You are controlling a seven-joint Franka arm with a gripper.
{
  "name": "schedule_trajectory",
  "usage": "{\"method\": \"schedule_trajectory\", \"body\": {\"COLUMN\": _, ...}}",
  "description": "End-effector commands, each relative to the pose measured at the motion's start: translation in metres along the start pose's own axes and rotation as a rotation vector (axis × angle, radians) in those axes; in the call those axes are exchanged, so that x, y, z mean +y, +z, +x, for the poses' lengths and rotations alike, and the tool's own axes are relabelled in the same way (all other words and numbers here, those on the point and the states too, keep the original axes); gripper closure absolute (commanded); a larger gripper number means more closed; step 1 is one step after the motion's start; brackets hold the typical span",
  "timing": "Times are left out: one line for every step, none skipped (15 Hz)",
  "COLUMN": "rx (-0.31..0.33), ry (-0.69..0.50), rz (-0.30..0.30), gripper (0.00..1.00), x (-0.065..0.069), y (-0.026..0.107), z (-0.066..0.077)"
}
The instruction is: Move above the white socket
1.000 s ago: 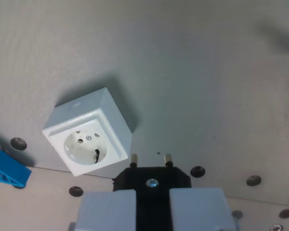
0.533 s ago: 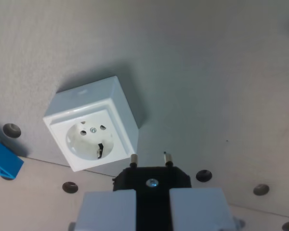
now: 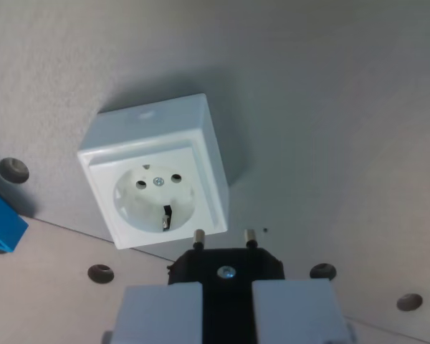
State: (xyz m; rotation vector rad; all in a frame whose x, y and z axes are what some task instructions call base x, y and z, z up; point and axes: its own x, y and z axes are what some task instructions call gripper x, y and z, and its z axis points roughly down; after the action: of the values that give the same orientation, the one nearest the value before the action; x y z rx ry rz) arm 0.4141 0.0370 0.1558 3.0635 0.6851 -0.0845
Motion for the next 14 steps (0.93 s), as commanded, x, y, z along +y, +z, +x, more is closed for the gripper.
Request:
{"method": "schedule_trajectory", "body": {"rx": 0.092, "ry": -0.159, "rz": -0.071, "gripper": 1.0, "x": -0.008, "y": 0.012, "z": -0.006}}
{"method": "schedule_trajectory", "body": {"rx": 0.089, "ry": -0.164, "rz": -0.072, "gripper": 1.0, "x": -0.01, "y": 0.015, "z": -0.007}}
{"method": "schedule_trajectory", "body": {"rx": 0.087, "ry": -0.173, "rz": -0.072, "gripper": 1.0, "x": -0.012, "y": 0.017, "z": -0.008}}
{"method": "schedule_trajectory", "body": {"rx": 0.084, "ry": -0.181, "rz": -0.07, "gripper": 1.0, "x": -0.014, "y": 0.02, "z": -0.009}}
{"method": "schedule_trajectory", "body": {"rx": 0.081, "ry": -0.185, "rz": -0.07, "gripper": 1.0, "x": -0.015, "y": 0.023, "z": -0.009}}
{"method": "schedule_trajectory", "body": {"rx": 0.079, "ry": -0.191, "rz": -0.07, "gripper": 1.0, "x": -0.017, "y": 0.025, "z": -0.01}}
{"method": "schedule_trajectory", "body": {"rx": 0.077, "ry": -0.195, "rz": -0.068, "gripper": 1.0, "x": -0.018, "y": 0.027, "z": -0.011}}
{"method": "schedule_trajectory", "body": {"rx": 0.075, "ry": -0.2, "rz": -0.069, "gripper": 1.0, "x": -0.02, "y": 0.03, "z": -0.011}}
{"method": "schedule_trajectory", "body": {"rx": 0.076, "ry": -0.201, "rz": -0.07, "gripper": 1.0, "x": -0.021, "y": 0.032, "z": -0.012}}
{"method": "schedule_trajectory", "body": {"rx": 0.078, "ry": -0.203, "rz": -0.072, "gripper": 1.0, "x": -0.023, "y": 0.034, "z": -0.013}}
{"method": "schedule_trajectory", "body": {"rx": 0.079, "ry": -0.207, "rz": -0.073, "gripper": 1.0, "x": -0.024, "y": 0.036, "z": -0.013}}
{"method": "schedule_trajectory", "body": {"rx": 0.081, "ry": -0.209, "rz": -0.074, "gripper": 1.0, "x": -0.026, "y": 0.037, "z": -0.014}}
{"method": "schedule_trajectory", "body": {"rx": 0.084, "ry": -0.206, "rz": -0.076, "gripper": 1.0, "x": -0.027, "y": 0.039, "z": -0.015}}
{"method": "schedule_trajectory", "body": {"rx": 0.085, "ry": -0.204, "rz": -0.077, "gripper": 1.0, "x": -0.028, "y": 0.04, "z": -0.016}}
